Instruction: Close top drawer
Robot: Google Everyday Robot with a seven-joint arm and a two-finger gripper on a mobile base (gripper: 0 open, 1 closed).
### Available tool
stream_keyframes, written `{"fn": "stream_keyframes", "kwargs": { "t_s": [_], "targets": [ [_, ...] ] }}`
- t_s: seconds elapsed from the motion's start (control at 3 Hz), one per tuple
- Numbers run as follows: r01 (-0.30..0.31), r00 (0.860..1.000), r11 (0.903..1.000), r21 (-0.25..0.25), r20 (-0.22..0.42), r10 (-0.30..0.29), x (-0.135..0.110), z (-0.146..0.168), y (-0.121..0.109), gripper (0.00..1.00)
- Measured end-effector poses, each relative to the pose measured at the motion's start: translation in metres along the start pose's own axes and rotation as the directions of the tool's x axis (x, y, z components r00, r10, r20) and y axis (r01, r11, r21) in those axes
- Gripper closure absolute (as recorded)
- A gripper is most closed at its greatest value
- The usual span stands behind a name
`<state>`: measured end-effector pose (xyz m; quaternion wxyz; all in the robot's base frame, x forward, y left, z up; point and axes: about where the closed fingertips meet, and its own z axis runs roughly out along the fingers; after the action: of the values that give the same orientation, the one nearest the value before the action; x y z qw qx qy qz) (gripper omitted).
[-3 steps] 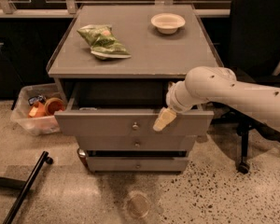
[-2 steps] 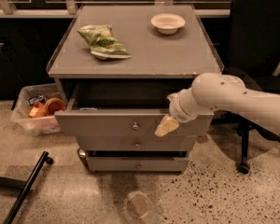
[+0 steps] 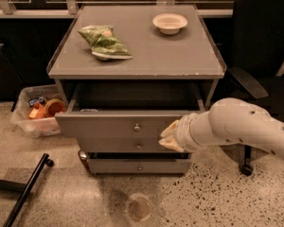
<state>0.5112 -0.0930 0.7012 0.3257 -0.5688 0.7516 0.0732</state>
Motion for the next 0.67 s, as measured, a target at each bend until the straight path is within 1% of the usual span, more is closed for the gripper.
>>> {"fn": "stream_keyframes", "kwargs": {
  "t_s": [0.33, 0.67],
  "targets": [
    [0.002, 1.0, 0.9997, -0.024, 0.009, -0.001, 0.003, 0.0, 0.022, 0.89],
    [-0.009, 1.0, 0.9987, -0.05, 0.0, 0.009, 0.008, 0.024, 0.017, 1.0]
  ]
}}
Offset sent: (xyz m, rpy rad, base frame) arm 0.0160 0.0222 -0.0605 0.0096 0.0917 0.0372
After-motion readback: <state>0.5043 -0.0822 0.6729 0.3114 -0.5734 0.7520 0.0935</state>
